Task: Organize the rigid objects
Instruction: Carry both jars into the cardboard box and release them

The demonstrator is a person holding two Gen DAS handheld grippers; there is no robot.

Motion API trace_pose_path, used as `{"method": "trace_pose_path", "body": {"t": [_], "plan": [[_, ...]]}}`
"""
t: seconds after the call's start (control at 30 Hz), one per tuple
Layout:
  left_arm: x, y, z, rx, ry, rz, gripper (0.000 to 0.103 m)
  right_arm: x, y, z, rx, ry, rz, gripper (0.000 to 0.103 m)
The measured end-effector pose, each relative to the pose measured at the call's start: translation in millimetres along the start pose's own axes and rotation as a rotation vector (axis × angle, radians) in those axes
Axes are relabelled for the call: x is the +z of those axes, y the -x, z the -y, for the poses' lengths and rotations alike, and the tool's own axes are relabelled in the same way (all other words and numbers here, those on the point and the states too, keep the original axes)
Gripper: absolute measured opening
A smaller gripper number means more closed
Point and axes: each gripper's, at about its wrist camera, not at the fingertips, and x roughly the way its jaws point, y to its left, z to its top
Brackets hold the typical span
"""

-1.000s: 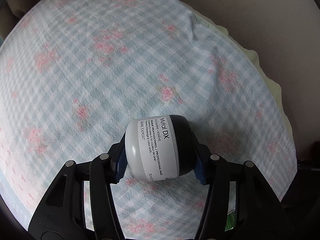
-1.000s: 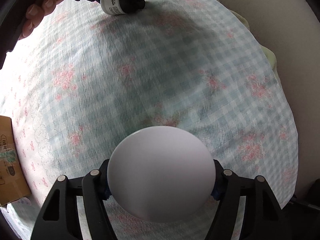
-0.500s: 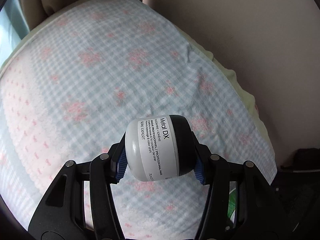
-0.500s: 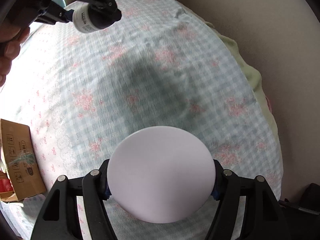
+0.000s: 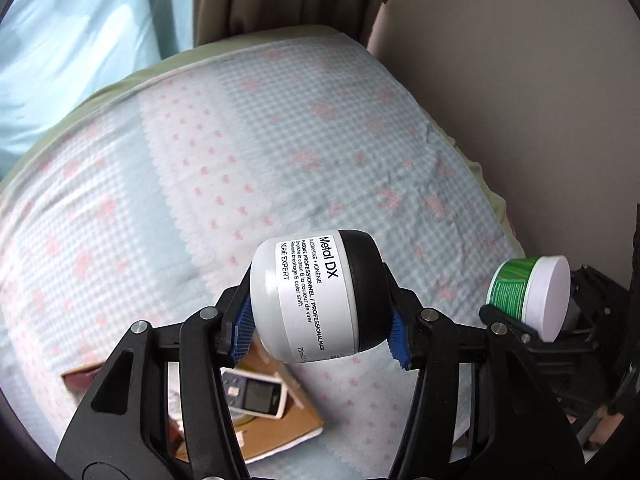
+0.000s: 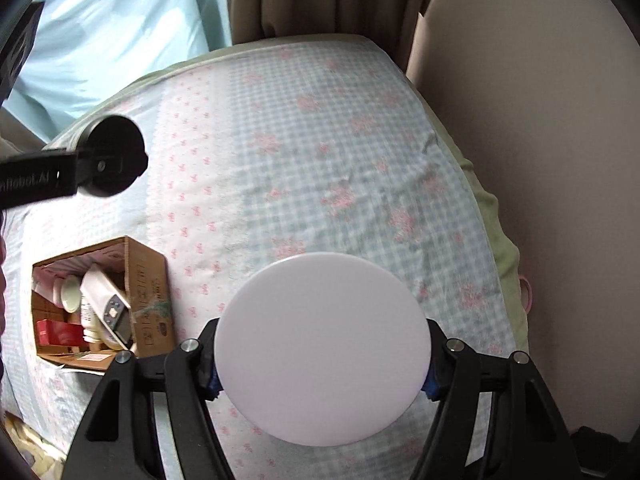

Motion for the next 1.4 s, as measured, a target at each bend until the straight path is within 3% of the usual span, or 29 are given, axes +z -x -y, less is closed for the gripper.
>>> {"method": "trace_pose_path", "body": {"t": [0.17,0.4,0.77,0.93,1.17,1.4], "plan": [[-35.7,52.5,-54.0,0.044,0.075,0.04,0.05,0.1,22.4,-55.2,0.064,0.051,0.017,0.066],[-97.2,94.7,-115.0,0.059,0.174,0.064,0.049,-10.3,37.8,-122.5,0.129,0.093,0.009,0.066],[-166.0,99.5,-184.6,0.049,0.247,0.038,0.049,-22.4,34.4,-181.6,0.148,0.091,-0.04,0.066],[-176.4,81.6,-215.4,0.05,0.266,0.005,0.049,-28.3,14.4,-206.7,0.147,0.128,-0.079,0.066],[-160.1,52.0,-258.9,0.038,0.292,-0.004,0.049,-41.7,-23.9,-254.4,0.172,0.246,-0.132,0.066],[-143.7,10.4,-267.4,0.03,0.208,-0.037,0.049,-56.4,-74.3,-306.2,0.213,0.407,-0.152,0.066]]}}
